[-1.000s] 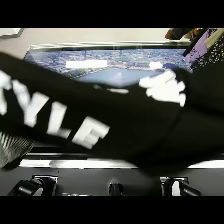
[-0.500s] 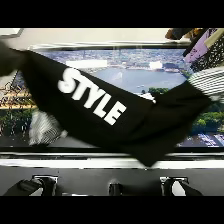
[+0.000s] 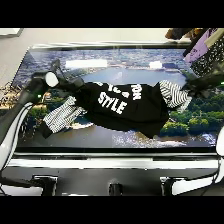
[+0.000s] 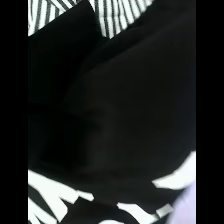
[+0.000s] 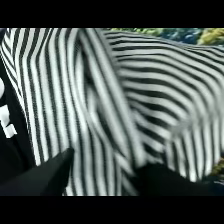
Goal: Fold the clothes and pants, and hang the long-sleeved shirts on hangers.
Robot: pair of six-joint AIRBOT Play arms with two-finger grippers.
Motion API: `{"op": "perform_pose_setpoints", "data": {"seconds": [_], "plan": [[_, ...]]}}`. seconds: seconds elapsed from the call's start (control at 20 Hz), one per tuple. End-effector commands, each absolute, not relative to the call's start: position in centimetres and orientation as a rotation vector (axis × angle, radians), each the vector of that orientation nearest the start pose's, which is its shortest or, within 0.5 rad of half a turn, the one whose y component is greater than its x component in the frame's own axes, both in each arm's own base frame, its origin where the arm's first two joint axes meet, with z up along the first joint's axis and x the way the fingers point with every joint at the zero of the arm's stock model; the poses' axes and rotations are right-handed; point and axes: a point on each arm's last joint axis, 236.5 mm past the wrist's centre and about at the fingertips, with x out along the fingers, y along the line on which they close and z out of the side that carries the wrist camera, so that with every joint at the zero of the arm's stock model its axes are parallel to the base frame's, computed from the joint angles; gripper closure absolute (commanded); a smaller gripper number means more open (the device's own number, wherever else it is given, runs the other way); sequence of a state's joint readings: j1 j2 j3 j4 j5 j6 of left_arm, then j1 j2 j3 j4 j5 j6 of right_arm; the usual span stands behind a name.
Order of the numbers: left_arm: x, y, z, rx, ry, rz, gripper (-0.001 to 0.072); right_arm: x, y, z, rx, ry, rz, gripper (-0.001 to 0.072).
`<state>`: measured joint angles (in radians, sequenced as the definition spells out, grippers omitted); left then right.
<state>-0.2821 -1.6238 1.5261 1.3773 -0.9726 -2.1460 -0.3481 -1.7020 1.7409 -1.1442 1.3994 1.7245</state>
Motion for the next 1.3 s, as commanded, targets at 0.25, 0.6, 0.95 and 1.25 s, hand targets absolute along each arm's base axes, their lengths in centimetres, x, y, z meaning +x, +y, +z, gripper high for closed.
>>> {"op": "perform_pose_setpoints", "data": {"seconds": [0.25, 0.6, 0.95, 1.25], "plan": [[47.8, -18.3, -1.3, -0.48, 1.234, -0.05, 0.0686, 40.3, -10.5, 5.9, 0.635, 1.311, -0.099, 0.0139], [47.5, -18.3, -1.4, -0.476, 1.248, -0.048, 0.0684, 30.0, -2.2, -2.2, 0.785, 1.399, -0.092, 0.0033], [47.4, -18.3, -1.4, -0.474, 1.252, -0.047, 0.0684, 30.7, 2.7, -8.2, 0.834, 1.328, -0.145, 0.004], [47.4, -18.3, -1.4, -0.474, 1.252, -0.047, 0.0684, 31.5, 8.4, -10.6, 0.877, 1.387, -0.077, 0.0295]]}}
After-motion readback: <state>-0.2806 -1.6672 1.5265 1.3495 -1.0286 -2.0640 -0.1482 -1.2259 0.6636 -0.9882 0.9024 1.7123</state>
